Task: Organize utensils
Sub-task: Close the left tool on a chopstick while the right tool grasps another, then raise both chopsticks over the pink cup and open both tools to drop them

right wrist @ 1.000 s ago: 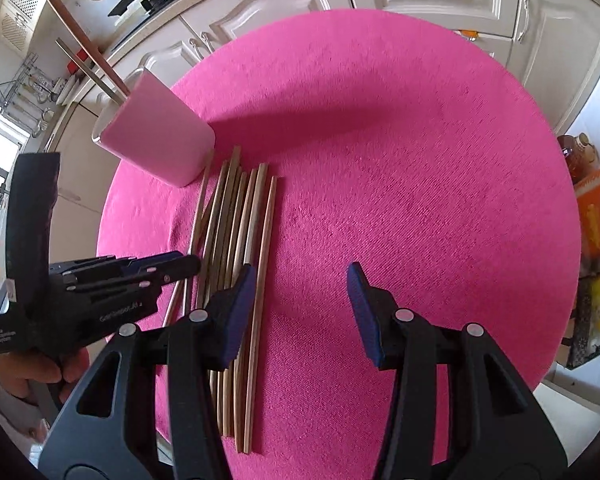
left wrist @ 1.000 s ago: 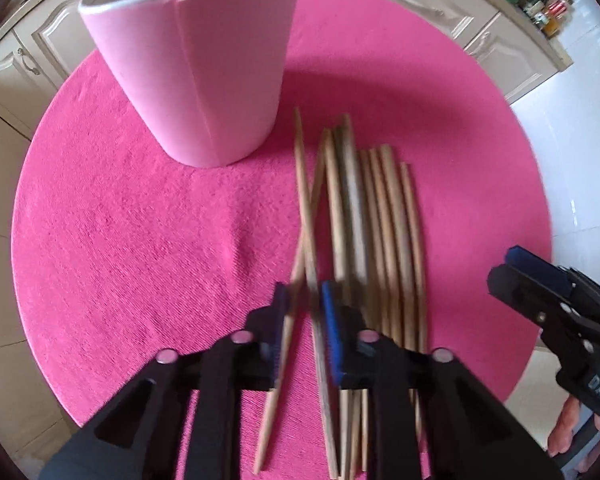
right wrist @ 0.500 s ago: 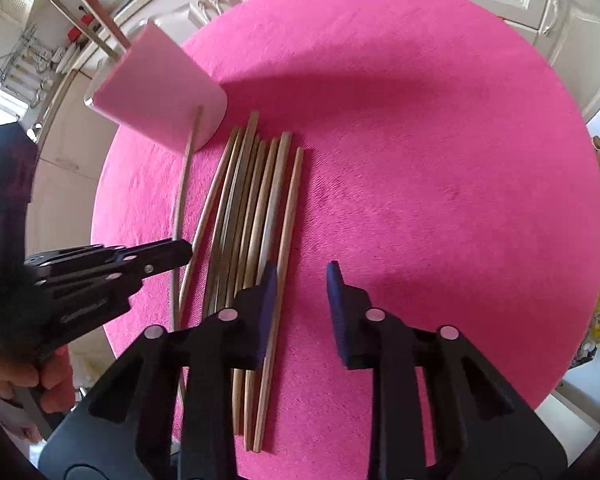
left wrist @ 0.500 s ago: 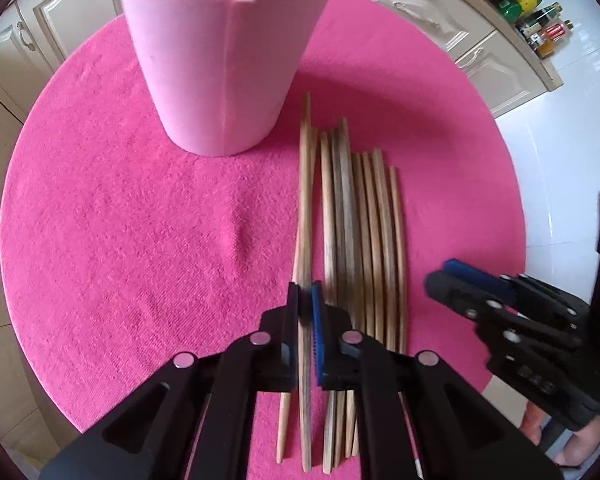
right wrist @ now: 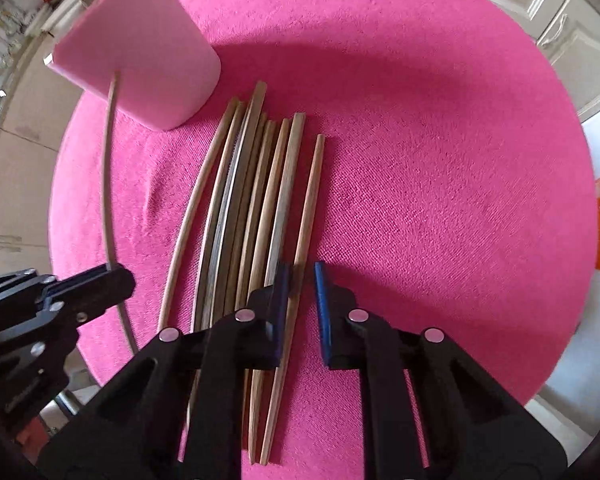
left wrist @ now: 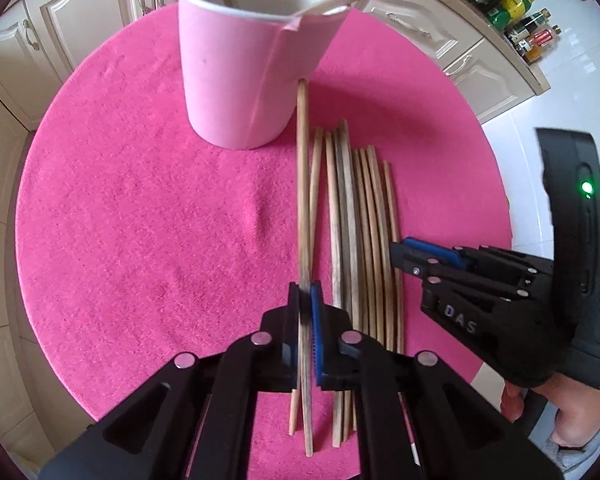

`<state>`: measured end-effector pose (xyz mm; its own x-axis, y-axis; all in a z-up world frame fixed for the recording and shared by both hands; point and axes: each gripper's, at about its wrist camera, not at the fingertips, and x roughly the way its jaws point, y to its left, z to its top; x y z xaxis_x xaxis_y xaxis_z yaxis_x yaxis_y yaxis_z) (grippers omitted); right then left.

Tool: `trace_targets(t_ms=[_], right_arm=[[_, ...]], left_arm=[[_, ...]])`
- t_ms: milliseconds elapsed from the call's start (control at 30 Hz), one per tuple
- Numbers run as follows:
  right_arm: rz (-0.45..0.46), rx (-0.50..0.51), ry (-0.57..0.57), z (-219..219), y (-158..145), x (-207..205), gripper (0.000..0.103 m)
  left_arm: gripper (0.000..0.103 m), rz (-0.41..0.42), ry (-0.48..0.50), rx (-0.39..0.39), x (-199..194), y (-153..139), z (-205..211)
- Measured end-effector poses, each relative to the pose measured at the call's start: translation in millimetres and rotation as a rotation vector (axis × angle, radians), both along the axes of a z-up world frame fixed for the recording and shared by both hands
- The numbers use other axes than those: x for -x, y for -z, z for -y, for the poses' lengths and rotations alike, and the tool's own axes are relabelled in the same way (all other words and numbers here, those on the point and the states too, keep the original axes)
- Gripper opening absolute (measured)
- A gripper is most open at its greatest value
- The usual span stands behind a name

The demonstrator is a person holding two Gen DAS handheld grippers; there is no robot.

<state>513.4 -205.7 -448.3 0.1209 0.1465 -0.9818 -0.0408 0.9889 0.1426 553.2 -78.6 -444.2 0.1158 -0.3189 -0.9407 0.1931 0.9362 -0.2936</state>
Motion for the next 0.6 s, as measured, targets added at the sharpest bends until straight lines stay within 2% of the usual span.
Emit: trace_targets(t_ms=[167, 233, 367, 600], right_arm=[[0.012, 0.081, -0.002, -19, 0, -4, 0.013], [0.008, 0.079, 0.0, -20, 0, -6, 0.01], [-0.019, -0.036, 0.056, 0, 0, -10, 0.006], [0.045, -0.187, 0.104, 22, -21, -11, 0.006]], left_arm=[[0.005, 0.01, -0.002, 0.007, 9, -7, -15], [0.005, 0.015, 0.002, 0.013, 16, -11, -23], [0.005, 0.036, 0.008, 0.027, 24, -19, -31], [0.005, 0.107, 0.002, 0.06, 34, -37, -43]])
